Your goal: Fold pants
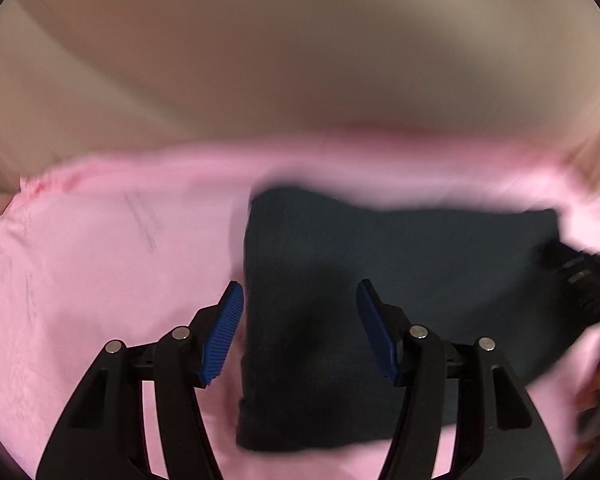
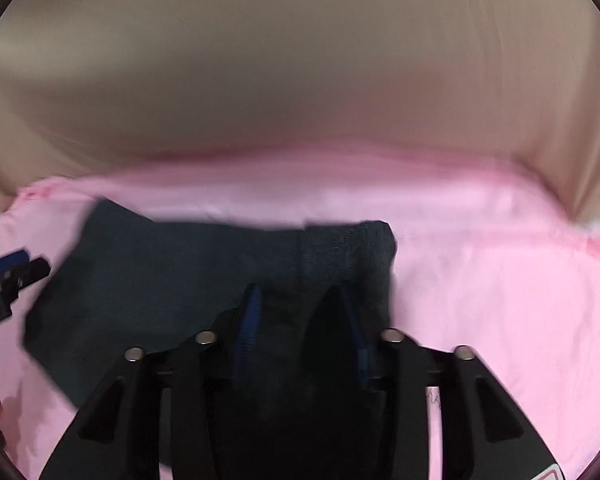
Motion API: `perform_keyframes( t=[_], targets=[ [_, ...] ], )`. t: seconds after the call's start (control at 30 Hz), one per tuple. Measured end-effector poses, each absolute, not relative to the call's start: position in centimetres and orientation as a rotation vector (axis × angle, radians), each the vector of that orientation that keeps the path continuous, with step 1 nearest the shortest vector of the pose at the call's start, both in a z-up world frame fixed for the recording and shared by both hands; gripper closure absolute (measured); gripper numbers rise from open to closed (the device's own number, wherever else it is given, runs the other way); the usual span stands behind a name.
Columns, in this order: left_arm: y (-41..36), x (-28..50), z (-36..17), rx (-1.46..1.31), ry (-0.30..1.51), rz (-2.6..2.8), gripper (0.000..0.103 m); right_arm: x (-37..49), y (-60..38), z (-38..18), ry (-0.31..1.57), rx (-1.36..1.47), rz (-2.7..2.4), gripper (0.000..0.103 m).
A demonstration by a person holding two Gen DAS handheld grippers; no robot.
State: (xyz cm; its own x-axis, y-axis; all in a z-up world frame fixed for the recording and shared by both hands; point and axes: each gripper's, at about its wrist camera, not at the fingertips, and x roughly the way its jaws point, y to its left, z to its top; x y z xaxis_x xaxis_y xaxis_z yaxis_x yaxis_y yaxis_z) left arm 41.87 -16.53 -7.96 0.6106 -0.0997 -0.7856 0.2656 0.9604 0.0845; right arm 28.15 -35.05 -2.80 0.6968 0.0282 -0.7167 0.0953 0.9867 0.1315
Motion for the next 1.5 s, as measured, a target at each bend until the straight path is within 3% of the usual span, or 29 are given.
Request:
perform_keyframes(
  t=[0.1,0.2,0.33,0.47,0.8,1.27,1.5],
  targets=[
    [-15.1,41.8,-8.8,0.147,0.876,-0.212,0.044,25.8,-34.8,-0.4,0.791,0.152,-0.058,0.073],
    [-14.4,39.1,-6.2,0.16,0.822,-0.208,0.046,22.4,-33.4,2.4,0.736,0.164,-0.039,0.067],
    [-13.6,35.1,-3.8,0.182,0.752,-0.211,0.046,18.5,-32.3,3.6,0.722,0.229,-0.026,0.066],
    [-11.8,32.1,-3.0,0.164,0.731,-0.23,0.041,15.2,-30.7,2.8,0.702,0.24,-0.084,0.057],
    [-11.6,27.8,-4.5,0.142,0.754,-0.221,0.041,12.8,-28.7,0.3,0.701,0.173,-0.186,0.057],
    [-11.4,27.5,-7.5,0.13,0.735,-0.235,0.041,12.5,-27.6,-1.7,0.743,0.141,-0.212,0.057],
    [-11.1,28.0,-7.7,0.112,0.751,-0.226,0.032,12.8,-27.1,-1.8,0.748,0.12,-0.215,0.054]
  ],
)
